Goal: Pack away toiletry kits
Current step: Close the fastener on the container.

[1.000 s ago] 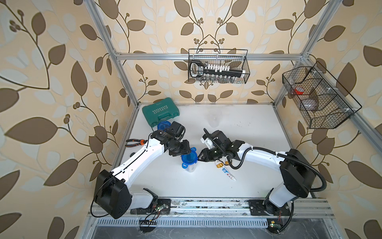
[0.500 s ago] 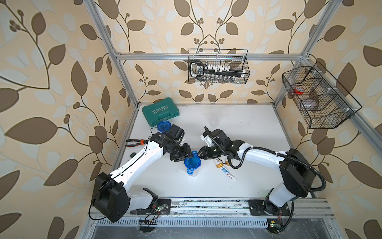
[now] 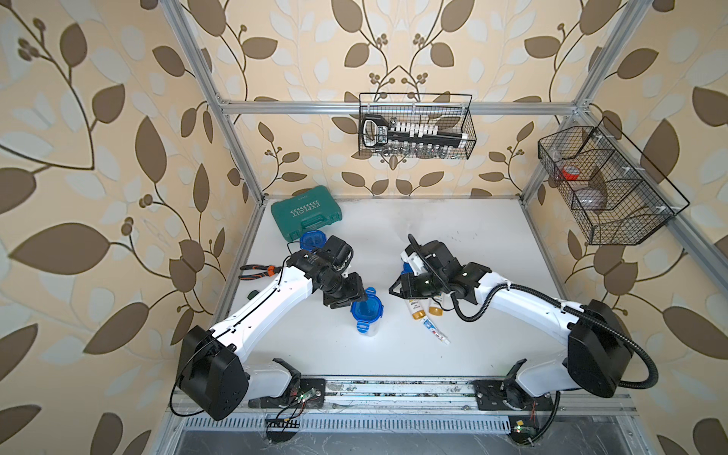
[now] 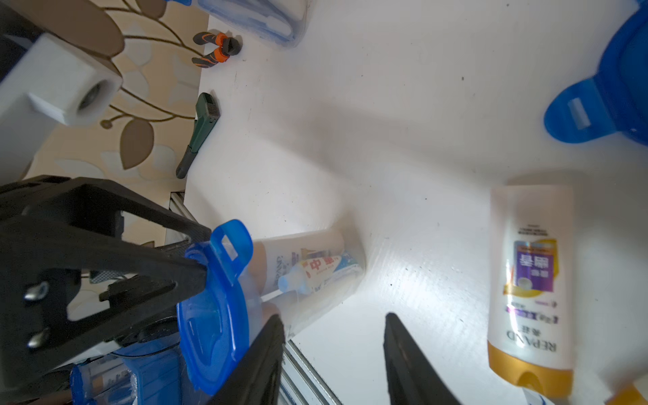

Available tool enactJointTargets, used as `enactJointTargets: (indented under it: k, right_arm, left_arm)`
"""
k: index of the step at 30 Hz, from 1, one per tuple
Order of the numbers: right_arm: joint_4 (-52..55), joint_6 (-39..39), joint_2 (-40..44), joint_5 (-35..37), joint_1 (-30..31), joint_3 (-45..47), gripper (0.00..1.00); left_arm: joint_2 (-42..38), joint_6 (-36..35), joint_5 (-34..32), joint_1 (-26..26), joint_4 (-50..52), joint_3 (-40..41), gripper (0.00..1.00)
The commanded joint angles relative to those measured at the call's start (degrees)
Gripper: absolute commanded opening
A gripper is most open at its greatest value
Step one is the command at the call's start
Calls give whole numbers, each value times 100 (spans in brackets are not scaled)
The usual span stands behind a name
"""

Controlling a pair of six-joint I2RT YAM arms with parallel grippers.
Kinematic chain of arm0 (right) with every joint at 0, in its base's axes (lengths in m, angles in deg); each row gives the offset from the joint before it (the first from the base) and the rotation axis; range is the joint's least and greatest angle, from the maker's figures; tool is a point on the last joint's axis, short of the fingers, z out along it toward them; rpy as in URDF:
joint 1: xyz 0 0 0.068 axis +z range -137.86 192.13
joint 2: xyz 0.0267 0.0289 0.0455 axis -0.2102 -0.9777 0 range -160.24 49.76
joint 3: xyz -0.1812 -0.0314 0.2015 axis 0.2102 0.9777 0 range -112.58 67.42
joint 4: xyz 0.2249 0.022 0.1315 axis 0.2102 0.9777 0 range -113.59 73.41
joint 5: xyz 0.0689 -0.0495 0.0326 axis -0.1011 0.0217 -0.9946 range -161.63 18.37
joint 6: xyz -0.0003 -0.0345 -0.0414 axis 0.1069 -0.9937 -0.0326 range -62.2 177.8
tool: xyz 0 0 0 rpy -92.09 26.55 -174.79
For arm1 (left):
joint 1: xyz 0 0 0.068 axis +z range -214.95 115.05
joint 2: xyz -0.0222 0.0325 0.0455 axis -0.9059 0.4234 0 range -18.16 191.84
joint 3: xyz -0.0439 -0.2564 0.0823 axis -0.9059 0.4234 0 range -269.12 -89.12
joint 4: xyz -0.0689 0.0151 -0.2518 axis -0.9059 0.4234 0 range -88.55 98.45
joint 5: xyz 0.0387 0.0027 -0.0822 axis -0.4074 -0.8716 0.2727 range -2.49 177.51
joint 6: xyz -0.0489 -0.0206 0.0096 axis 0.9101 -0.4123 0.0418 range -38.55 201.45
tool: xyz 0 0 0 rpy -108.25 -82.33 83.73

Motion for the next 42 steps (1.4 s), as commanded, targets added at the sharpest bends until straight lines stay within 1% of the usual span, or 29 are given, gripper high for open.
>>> enactJointTargets:
  k: [1, 6, 8, 10, 13, 16, 25, 28, 33, 37, 39, 42]
  right_arm:
    - [763, -308, 99, 288, 65, -389, 48]
    - [1084, -425, 18, 344, 373, -765, 49]
    - [1068, -455, -71, 301, 520, -881, 49]
    - [1033, -495, -209, 224, 672, -1048, 49]
    - [1099, -591, -500, 127, 905, -1311, 49]
    - [1095, -586, -689, 91, 1044, -1323, 48]
    - [1159, -547, -1113, 55, 1053, -1232, 44]
    - [1225, -568, -1160, 69, 1052, -1224, 43]
    - [1287, -563, -1236, 114, 1047, -1180, 42]
    - [1214, -531, -1261, 74, 1064, -1118, 42]
    - [1212, -533, -1255, 74, 1060, -1118, 42]
    - [1273, -517, -1190, 113, 1049, -1169, 42]
  left_arm:
    - [99, -144, -518, 3, 694, -66, 56]
    - [4, -262, -579, 138, 912, -234, 61]
    - [-102, -330, -549, 162, 1051, -308, 59]
    - [-243, -316, -266, 162, 1040, -293, 57]
    - [-465, -255, 108, 162, 795, -119, 58]
    - [-437, -215, 277, 162, 616, -34, 59]
    - [-250, 47, 784, 162, -401, 415, 59]
    - [-154, 40, 921, 162, -524, 492, 59]
    - [-283, 135, 1099, 162, -594, 603, 57]
    - [-442, 449, 1425, 162, -942, 807, 55]
    - [-429, 484, 1405, 157, -949, 845, 57]
    - [-387, 239, 956, 172, -437, 617, 65]
